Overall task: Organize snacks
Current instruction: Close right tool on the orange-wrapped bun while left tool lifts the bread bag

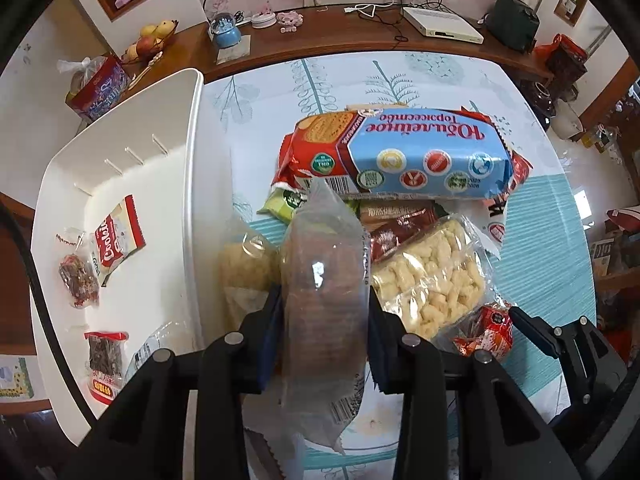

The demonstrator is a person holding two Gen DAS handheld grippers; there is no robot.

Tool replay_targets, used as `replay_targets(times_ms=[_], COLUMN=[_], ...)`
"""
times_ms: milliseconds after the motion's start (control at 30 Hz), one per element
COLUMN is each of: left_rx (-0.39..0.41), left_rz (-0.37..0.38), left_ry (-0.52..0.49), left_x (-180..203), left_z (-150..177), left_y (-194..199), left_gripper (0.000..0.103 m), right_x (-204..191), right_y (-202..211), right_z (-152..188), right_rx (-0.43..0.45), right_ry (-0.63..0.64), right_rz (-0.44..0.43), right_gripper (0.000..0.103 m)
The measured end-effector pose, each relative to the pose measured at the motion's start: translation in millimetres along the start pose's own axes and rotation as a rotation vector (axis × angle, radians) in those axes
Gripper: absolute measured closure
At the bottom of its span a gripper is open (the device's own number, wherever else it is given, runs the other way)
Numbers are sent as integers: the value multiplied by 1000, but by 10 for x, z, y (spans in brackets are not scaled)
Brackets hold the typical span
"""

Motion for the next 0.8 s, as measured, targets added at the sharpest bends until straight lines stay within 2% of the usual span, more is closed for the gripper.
replay_targets(times_ms=[167, 367, 800], left_rx=[-23, 12, 165], left_rz=[43, 89, 147], left_ry=[47, 80, 121], left_x=[21, 36, -37], left_z=[107, 249, 457], left_y=[59, 279, 975], left_gripper=[67, 67, 67], right_x=[-30, -33, -230], right_y=[79, 227, 770], right_z=[61, 91, 17], right_rx=[-10, -2, 86], right_ry=[9, 14, 67], right_rz=[-12, -18, -68], right_gripper=[48, 48, 48])
Point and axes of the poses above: each gripper's, at about its wrist camera, not at the fingertips, and y roughly against the way its jaws point, x to its right, z to its underside, the point moved 8 cm from there along -y, roughly the way its jaws point, and after that the axes turned 12 degrees about -y, right-handed, at the moved point
